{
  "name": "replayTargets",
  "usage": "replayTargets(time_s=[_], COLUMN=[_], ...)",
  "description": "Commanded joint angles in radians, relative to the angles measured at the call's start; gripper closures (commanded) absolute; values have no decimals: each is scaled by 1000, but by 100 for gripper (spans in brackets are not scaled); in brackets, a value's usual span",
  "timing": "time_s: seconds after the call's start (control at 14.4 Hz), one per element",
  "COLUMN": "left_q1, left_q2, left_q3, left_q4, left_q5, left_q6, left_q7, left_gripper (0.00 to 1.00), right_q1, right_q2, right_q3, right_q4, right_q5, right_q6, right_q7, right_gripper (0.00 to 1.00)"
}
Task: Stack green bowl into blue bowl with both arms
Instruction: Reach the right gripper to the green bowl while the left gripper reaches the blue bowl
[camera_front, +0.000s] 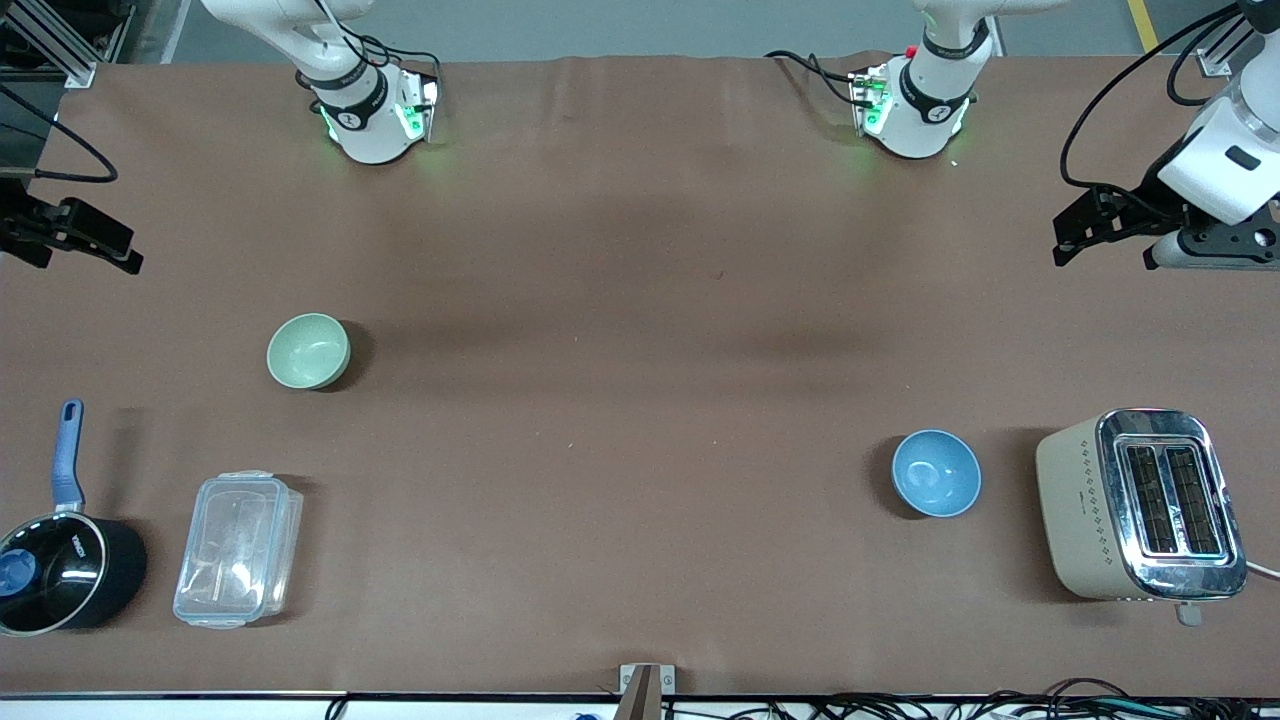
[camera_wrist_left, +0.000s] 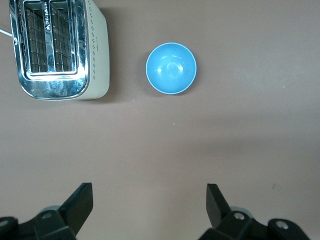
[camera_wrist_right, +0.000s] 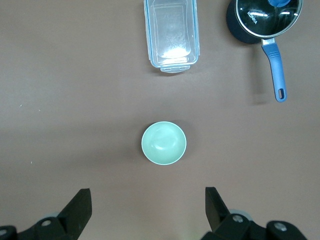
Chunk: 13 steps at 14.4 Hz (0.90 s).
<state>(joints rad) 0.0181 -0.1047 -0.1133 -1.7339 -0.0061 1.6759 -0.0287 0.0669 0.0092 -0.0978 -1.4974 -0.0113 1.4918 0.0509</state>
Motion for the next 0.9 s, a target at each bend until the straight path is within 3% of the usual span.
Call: replayTargets(time_s=[0.0,0.35,0.49,0.62,0.83], left_q1=[10,26,48,48,40], left_q2=[0,179,278,360,502], left_q3=[1,3,3,3,3], left_q4=[14,109,99,70,70], left_q5=[1,49,51,51,52], left_q6=[-21,-19,87,227,385], left_q7=[6,19,-2,-5,-86], left_gripper=[0,0,0,0,0], right_q1=[-18,-18,-18,-18,-16], right_q2=[6,6,6,5,-17], right_q3=[6,4,3,-20,-57], right_q4=[19,19,11,-74,-298], right_q5=[17,24,22,11,-7], right_q6=[-16,-15,-18,-2,161], right_q7=[-44,-46,-54,-112,-123], right_gripper=[0,0,0,0,0])
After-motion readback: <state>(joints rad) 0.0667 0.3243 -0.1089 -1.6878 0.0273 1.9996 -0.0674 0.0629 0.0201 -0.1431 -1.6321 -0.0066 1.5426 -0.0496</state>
